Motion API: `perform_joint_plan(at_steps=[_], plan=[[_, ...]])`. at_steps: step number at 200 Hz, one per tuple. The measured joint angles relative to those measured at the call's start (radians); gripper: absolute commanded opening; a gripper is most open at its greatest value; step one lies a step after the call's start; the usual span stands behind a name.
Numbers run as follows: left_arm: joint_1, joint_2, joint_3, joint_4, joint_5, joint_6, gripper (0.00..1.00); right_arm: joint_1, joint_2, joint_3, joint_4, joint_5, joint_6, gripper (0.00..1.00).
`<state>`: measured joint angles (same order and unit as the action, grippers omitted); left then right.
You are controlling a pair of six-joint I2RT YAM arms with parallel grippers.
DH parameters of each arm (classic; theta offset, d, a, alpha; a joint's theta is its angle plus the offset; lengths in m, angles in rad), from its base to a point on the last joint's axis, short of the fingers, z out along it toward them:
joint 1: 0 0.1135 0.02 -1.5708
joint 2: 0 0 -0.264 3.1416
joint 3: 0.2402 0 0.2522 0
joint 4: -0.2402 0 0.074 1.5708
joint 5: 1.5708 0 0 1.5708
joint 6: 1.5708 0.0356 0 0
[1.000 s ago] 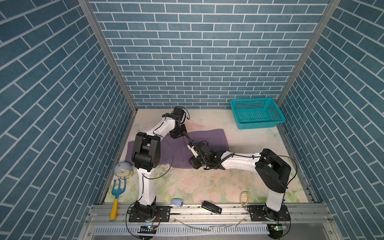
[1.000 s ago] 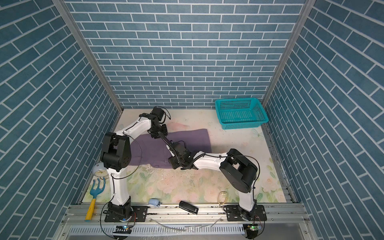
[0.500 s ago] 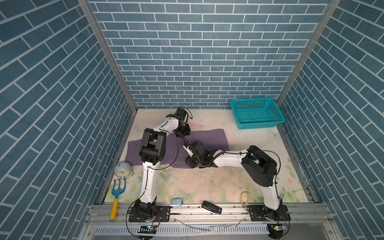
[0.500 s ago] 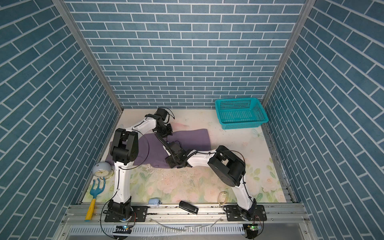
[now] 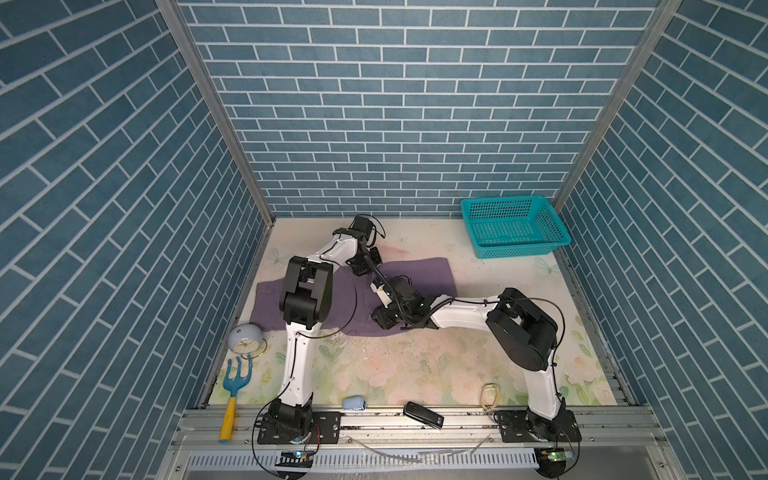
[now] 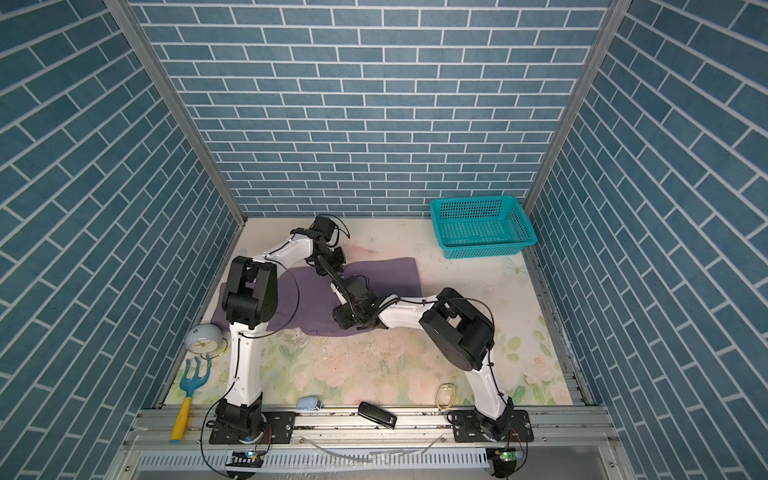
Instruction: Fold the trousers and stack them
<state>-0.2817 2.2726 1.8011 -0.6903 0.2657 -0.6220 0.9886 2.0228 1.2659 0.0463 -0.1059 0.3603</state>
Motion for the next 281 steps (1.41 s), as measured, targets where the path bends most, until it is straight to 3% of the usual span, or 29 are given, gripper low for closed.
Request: perform_joint_plan(at_steps=[41,94,167,181,204,215,281], plan=[[0.000,0.000,-0.003,0.002,0.000,-0.003,0.08,-0.003,-0.012,0.000,0.012,0.000,0.010,0.45],[0.000,0.000,-0.005,0.005,0.001,-0.005,0.08,-0.001,-0.006,0.006,0.013,0.012,0.027,0.33],[0.004,0.000,-0.007,0.008,0.010,-0.011,0.08,0.031,0.081,0.087,-0.040,0.085,0.010,0.36],[0.005,0.000,-0.008,0.008,0.010,-0.011,0.07,0.035,0.088,0.104,-0.054,0.105,0.009,0.31],[0.005,-0.005,-0.016,0.016,0.012,-0.013,0.07,0.038,0.094,0.115,-0.074,0.148,0.011,0.07],[0.006,-0.006,-0.021,0.021,0.013,-0.014,0.07,0.038,0.094,0.116,-0.075,0.159,0.016,0.01],[0.012,-0.009,-0.025,0.026,0.023,-0.016,0.07,0.040,0.063,0.111,-0.087,0.185,0.027,0.00]])
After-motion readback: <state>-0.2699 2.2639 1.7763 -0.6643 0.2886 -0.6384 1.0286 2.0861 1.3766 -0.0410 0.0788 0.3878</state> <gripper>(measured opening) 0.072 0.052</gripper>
